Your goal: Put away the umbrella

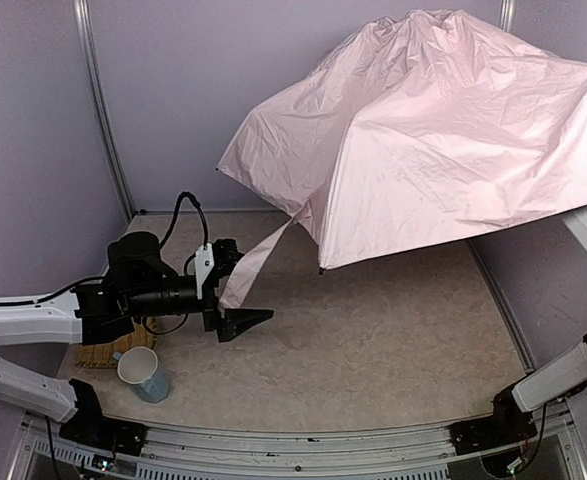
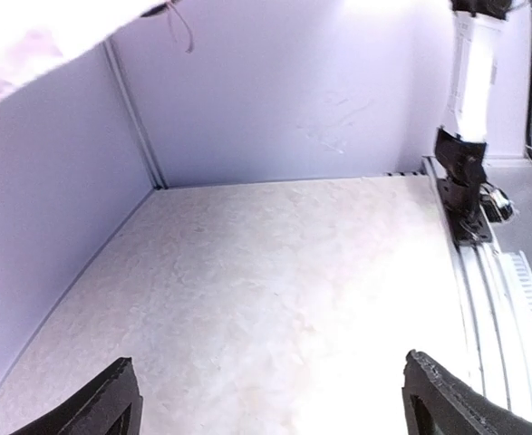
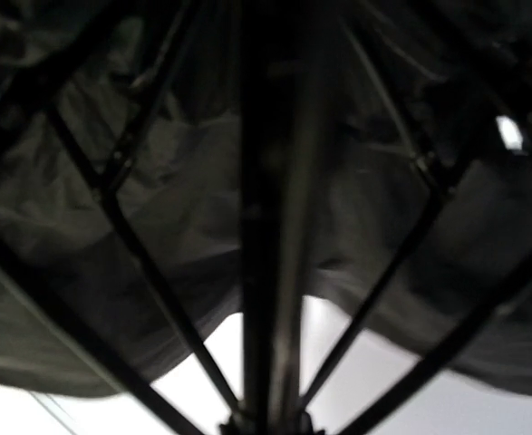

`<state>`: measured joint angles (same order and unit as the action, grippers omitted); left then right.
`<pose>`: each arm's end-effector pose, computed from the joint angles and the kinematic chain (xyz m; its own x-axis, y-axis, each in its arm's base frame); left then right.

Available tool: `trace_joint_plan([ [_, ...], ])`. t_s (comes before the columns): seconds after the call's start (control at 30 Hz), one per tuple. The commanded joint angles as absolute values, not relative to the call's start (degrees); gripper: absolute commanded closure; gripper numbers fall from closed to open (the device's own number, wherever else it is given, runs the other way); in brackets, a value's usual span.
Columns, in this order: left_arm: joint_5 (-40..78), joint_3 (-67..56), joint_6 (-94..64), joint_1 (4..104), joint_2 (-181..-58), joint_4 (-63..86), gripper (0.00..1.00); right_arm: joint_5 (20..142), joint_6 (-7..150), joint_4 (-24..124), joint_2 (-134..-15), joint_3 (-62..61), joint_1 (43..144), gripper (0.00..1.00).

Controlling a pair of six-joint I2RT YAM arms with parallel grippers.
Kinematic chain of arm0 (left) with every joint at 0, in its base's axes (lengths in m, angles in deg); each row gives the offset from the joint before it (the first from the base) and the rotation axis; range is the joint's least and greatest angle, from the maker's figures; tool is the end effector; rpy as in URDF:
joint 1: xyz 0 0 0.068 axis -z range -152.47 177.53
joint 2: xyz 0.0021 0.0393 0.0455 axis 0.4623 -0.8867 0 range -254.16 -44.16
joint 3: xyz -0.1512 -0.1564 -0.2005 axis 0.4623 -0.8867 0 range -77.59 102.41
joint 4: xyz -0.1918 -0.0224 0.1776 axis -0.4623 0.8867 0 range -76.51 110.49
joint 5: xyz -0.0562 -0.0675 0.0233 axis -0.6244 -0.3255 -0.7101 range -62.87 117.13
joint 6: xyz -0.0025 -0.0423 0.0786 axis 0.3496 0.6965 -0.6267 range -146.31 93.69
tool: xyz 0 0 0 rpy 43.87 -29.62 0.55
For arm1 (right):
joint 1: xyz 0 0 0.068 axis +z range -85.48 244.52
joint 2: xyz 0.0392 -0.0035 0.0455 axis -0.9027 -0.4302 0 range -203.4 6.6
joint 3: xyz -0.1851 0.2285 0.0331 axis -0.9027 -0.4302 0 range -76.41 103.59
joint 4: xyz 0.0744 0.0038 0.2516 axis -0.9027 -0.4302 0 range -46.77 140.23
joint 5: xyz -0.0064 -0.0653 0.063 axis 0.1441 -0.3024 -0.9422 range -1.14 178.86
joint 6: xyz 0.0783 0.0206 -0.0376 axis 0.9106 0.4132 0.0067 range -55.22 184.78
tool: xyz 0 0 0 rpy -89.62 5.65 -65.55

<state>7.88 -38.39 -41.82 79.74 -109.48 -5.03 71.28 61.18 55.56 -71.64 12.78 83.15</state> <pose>0.1599 -0.2491 0.3008 0.1750 0.1863 -0.9668 0.9335 0.2809 0.2231 0.3102 0.1299 0.5430 0.3015 0.0385 -0.9527 -0.5615 0.8147 -0.1448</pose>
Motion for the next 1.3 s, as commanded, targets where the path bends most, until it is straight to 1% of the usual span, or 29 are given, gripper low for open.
trace_joint_plan([
  [0.0, 4.7, -41.5, -46.4, 79.7, -107.1, -2.4, 0.01, 71.5, 55.1, 48.4, -73.8, 20.9, 82.7, 1.0],
  [0.17, 8.3, -40.3, -46.3, 79.4, -107.1, -0.2, 0.01, 76.6, 50.2, 44.5, -77.0, 27.5, 82.7, 1.0],
  [0.27, 8.9, -40.0, -45.6, 79.2, -106.4, -1.3, 0.01, 76.2, 49.4, 43.0, -78.3, 30.6, 82.7, 1.0],
  [0.37, 9.5, -41.3, -43.3, 79.0, -106.3, -7.8, 0.01, 75.1, 50.6, 43.6, -78.2, 30.5, 82.7, 1.0],
  [0.43, 11.9, -41.6, -37.4, 79.3, -108.8, -15.5, 0.01, 74.9, 51.7, 44.8, -77.7, 28.9, 82.7, 1.0],
  [0.5, 14.7, -39.7, -32.5, 79.7, -113.1, -20.9, 0.03, 75.1, 53.0, 46.9, -77.1, 26.9, 82.7, 1.0],
  [0.57, 18.0, -35.9, -29.2, 80.5, -118.2, -23.3, 0.06, 75.2, 54.2, 48.3, -76.7, 25.3, 82.7, 1.0],
  [0.67, 24.1, -27.2, -25.9, 82.8, -125.1, -21.8, 0.13, 75.8, 55.8, 49.0, -76.9, 24.8, 82.7, 1.0],
  [0.77, 30.7, -21.9, -25.5, 85.0, -129.8, -19.4, 0.19, 76.6, 56.5, 49.8, -77.0, 24.1, 82.8, 1.0],
  [0.83, 34.2, -19.8, -23.8, 85.3, -132.4, -19.1, 0.25, 76.4, 57.3, 50.7, -76.8, 22.9, 82.8, 1.0],
  [0.87, 33.9, -19.0, -23.6, 85.2, -133.4, -18.7, 0.29, 76.3, 57.6, 51.0, -76.8, 22.4, 82.8, 1.0],
  [0.9, 33.5, -18.3, -23.8, 85.2, -134.7, -18.1, 0.36, 76.2, 57.9, 51.2, -76.8, 21.8, 82.8, 1.0],
  [0.93, 33.4, -17.9, -24.2, 85.3, -135.3, -17.5, 0.45, 76.0, 58.0, 51.4, -76.8, 21.5, 82.8, 1.0],
  [1.03, 35.4, -19.1, -24.5, 85.0, -134.9, -16.4, 0.9, 75.4, 57.8, 50.9, -76.7, 21.3, 82.8, 1.0],
  [1.07, 35.5, -20.0, -24.4, 84.9, -134.0, -16.3, 0.98, 75.3, 57.5, 50.4, -76.6, 21.4, 82.8, 1.0],
  [1.1, 35.1, -20.7, -24.2, 84.8, -132.8, -15.9, 1.0, 75.8, 57.3, 49.7, -76.6, 21.6, 82.8, 1.0],
  [1.17, 31.9, -22.7, -24.7, 84.7, -129.7, -14.4, 1.0, 78.2, 55.9, 47.3, -76.9, 22.4, 82.6, 1.0],
  [1.27, 22.2, -27.4, -26.1, 84.6, -123.9, -14.1, 1.0, 77.5, 54.3, 45.7, -76.8, 22.2, 81.2, 1.0],
])
